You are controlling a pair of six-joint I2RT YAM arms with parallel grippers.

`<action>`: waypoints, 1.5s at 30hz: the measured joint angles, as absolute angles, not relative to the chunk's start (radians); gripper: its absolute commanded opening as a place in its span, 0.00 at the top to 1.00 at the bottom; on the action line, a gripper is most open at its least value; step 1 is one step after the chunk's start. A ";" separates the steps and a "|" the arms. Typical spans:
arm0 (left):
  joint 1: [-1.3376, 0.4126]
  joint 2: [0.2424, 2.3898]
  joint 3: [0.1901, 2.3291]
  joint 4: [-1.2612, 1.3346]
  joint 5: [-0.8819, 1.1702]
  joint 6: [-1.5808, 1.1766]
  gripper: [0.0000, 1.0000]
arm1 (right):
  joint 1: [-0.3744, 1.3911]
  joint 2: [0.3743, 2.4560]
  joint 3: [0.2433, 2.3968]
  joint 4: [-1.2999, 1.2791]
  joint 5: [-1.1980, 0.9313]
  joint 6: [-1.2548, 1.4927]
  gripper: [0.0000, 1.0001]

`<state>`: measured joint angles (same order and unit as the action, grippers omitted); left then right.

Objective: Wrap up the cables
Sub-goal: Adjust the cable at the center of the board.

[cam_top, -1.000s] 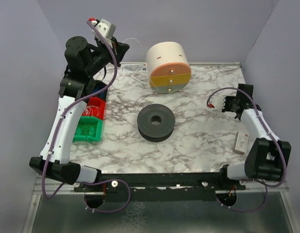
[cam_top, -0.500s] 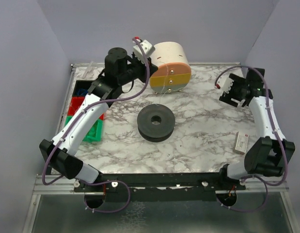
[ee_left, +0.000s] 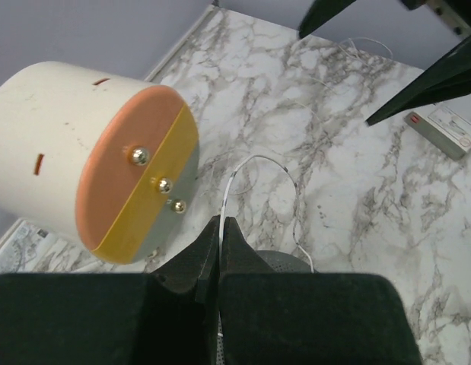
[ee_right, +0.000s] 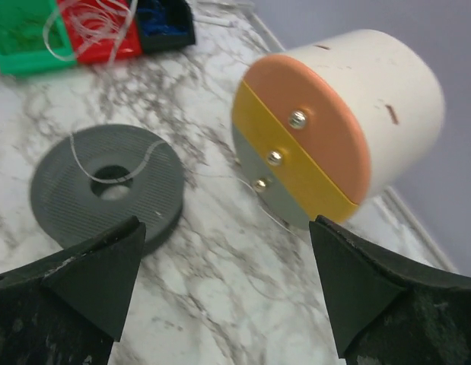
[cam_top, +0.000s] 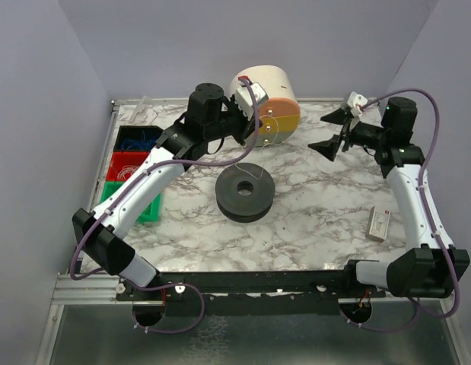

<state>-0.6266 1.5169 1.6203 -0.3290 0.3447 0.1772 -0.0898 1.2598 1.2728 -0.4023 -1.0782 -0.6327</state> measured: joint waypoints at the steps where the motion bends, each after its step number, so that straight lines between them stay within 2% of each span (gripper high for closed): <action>1: -0.640 1.519 1.620 -0.337 0.353 0.186 1.00 | -0.061 1.264 1.252 -0.359 -1.079 -0.577 0.05; 6: -0.703 1.536 1.605 -0.369 0.372 0.244 1.00 | 0.075 1.274 1.200 -0.186 -1.089 -0.366 0.05; 12: -0.749 1.561 1.587 -0.397 0.368 0.282 1.00 | 0.087 1.275 1.134 0.005 -1.142 -0.142 0.05; 20: -0.798 1.584 1.587 -0.414 0.350 0.318 1.00 | 0.119 1.322 1.094 0.103 -1.199 -0.017 0.18; 22: -0.805 1.589 1.587 -0.414 0.348 0.321 1.00 | 0.132 1.339 1.099 0.075 -1.209 -0.038 0.31; 23: -0.807 1.591 1.587 -0.415 0.348 0.323 1.00 | 0.138 1.348 1.105 0.049 -1.216 -0.054 0.42; 25: -0.809 1.596 1.587 -0.418 0.347 0.324 1.00 | 0.144 1.359 1.117 0.012 -1.225 -0.086 0.71; 26: -0.809 1.598 1.587 -0.420 0.347 0.325 1.00 | 0.145 1.364 1.124 -0.005 -1.229 -0.100 0.89; 27: -0.810 1.600 1.587 -0.423 0.346 0.326 1.00 | 0.147 1.369 1.130 -0.023 -1.233 -0.108 0.98; 28: -0.811 1.601 1.587 -0.425 0.346 0.327 0.94 | 0.148 1.372 1.133 -0.033 -1.234 -0.121 0.99; 29: -0.811 1.603 1.587 -0.427 0.346 0.327 0.83 | 0.148 1.374 1.138 -0.056 -1.235 -0.126 1.00; 32: -0.812 1.604 1.587 -0.430 0.339 0.324 0.68 | 0.148 1.374 1.140 -0.067 -1.232 -0.136 1.00; 37: -0.787 1.600 1.591 -0.425 0.327 0.294 0.06 | 0.140 1.356 1.129 -0.046 -1.191 -0.122 1.00; 38: -0.776 1.597 1.591 -0.422 0.329 0.277 0.01 | 0.134 1.346 1.119 -0.023 -1.184 -0.105 0.99; 45: -0.637 1.502 1.544 -0.328 0.381 0.133 0.01 | 0.070 1.273 1.024 0.178 -1.107 0.088 1.00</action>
